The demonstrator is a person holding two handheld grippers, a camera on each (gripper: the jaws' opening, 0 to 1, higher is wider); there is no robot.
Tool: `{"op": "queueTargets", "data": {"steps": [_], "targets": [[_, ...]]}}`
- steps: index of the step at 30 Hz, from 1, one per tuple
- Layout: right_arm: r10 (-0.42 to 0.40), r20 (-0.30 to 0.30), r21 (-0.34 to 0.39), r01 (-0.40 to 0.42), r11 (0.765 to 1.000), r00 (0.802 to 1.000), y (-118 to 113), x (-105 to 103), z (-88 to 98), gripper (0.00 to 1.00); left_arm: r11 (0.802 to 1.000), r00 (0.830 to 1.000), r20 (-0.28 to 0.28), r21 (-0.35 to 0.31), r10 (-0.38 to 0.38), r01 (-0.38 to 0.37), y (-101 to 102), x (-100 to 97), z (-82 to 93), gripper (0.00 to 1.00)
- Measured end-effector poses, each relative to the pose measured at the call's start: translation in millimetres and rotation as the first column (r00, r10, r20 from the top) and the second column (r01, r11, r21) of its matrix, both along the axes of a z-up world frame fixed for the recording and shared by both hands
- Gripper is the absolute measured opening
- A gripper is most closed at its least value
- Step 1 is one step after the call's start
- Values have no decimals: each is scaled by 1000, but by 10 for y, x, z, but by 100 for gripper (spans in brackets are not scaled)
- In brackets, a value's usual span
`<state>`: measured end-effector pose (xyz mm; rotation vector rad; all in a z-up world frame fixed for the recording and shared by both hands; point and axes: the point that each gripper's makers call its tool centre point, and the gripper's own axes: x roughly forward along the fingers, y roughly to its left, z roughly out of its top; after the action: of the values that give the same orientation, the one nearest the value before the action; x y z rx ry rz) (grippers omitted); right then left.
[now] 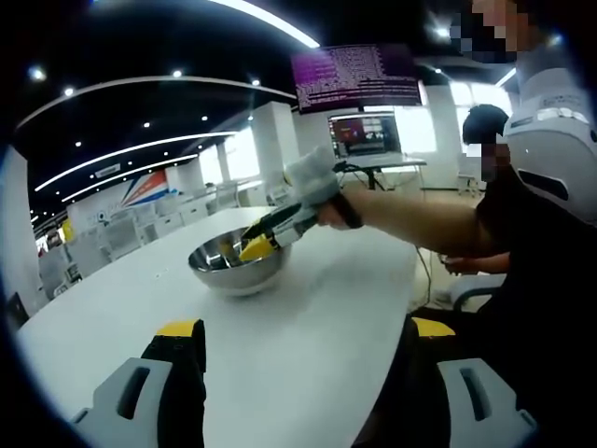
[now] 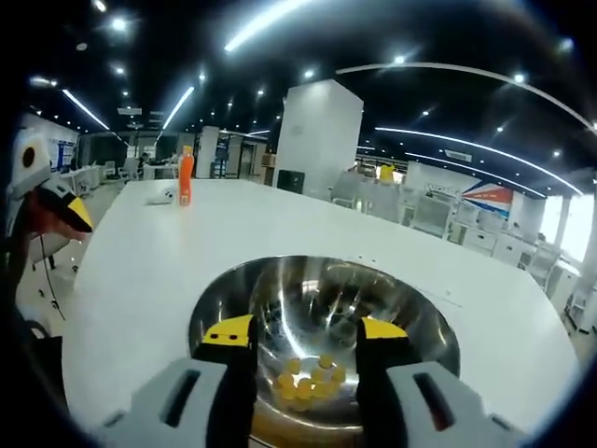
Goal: Pick up the QQ candy scattered on the table and place it into the stainless steel bowl on the table
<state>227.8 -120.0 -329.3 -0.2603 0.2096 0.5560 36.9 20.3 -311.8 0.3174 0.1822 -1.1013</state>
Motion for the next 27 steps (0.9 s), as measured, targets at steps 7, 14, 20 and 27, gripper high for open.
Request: {"op": "queueTargets", "data": {"steps": [7, 14, 20, 27], "targets": [[-5, 34, 20, 4, 1000, 999, -41, -24, 105, 41, 1000, 1000, 1, -20, 10, -10, 16, 28, 38, 89], [2, 113, 133, -17, 991, 994, -126, -69, 491, 42, 999, 999, 32, -21, 37, -37, 59, 270, 130, 90], [-24, 186, 224, -19, 974, 982, -379, -140, 934, 45, 996, 997, 45, -71, 63, -60, 10, 626, 262, 92], [-6, 236, 275, -61, 959, 972, -698, -263, 1040, 59, 986, 995, 62, -147, 83, -73, -121, 1152, 233, 94]]}}
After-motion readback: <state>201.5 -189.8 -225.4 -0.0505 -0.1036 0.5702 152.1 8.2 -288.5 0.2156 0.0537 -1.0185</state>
